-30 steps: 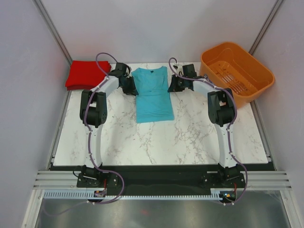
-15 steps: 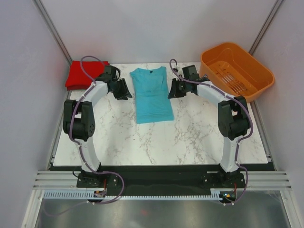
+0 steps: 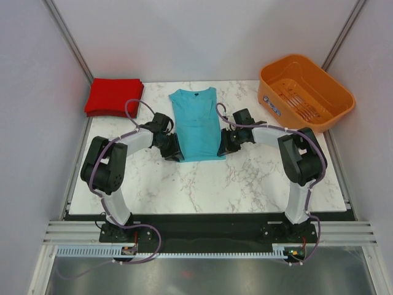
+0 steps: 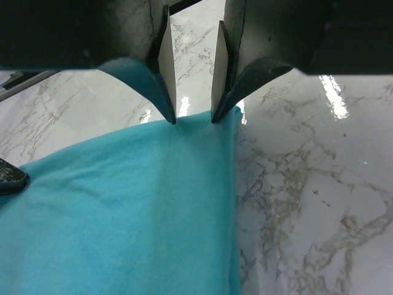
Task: Fold and stack the t-shirts
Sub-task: Fold the tshirt
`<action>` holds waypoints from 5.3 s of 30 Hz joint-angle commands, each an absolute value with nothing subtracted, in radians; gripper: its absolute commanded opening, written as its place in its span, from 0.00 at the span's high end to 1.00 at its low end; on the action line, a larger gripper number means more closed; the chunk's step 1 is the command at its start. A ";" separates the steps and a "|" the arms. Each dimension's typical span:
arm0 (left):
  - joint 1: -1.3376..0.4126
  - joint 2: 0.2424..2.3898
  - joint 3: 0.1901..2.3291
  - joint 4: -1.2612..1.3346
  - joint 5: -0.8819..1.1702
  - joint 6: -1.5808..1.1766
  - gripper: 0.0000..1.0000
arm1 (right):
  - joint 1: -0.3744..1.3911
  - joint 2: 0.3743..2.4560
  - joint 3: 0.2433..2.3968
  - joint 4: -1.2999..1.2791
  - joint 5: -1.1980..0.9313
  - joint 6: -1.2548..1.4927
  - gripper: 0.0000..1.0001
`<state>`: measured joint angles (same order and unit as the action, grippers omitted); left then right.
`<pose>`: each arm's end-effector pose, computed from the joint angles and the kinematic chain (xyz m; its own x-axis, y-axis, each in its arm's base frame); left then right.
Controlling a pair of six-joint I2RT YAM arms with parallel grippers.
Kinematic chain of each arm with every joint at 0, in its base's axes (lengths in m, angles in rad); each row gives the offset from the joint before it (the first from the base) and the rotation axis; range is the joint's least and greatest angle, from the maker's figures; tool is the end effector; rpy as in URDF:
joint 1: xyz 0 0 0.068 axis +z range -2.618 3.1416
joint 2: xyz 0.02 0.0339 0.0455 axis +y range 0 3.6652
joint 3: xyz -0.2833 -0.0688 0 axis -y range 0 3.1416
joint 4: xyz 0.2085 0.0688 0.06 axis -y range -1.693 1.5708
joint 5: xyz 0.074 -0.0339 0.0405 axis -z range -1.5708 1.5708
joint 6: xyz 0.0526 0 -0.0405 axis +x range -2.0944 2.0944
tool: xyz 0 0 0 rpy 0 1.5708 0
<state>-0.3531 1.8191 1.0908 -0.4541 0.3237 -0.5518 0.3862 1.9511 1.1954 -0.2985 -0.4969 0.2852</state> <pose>0.3058 -0.1305 0.1795 -0.9706 -0.1719 -0.1682 -0.0798 0.8899 -0.4492 0.3402 0.1654 0.1727 -0.9275 -0.1101 -0.3574 -0.3004 0.7885 0.5367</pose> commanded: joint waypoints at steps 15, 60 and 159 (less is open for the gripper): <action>-0.304 1.630 1.003 -0.462 0.301 -0.624 0.46 | 0.430 1.698 0.999 -0.210 -0.301 0.502 0.52; -0.255 1.752 0.933 -0.347 0.334 -0.721 0.98 | 0.443 1.784 0.830 -0.097 -0.187 0.741 0.60; -0.503 1.209 0.688 -0.496 0.330 -0.861 0.98 | 0.795 1.106 0.616 -0.492 0.199 0.862 1.00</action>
<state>-0.5030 1.2148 0.6144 -0.4362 0.3660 -0.8276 0.7948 1.1179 0.5274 -0.3935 0.1139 0.9024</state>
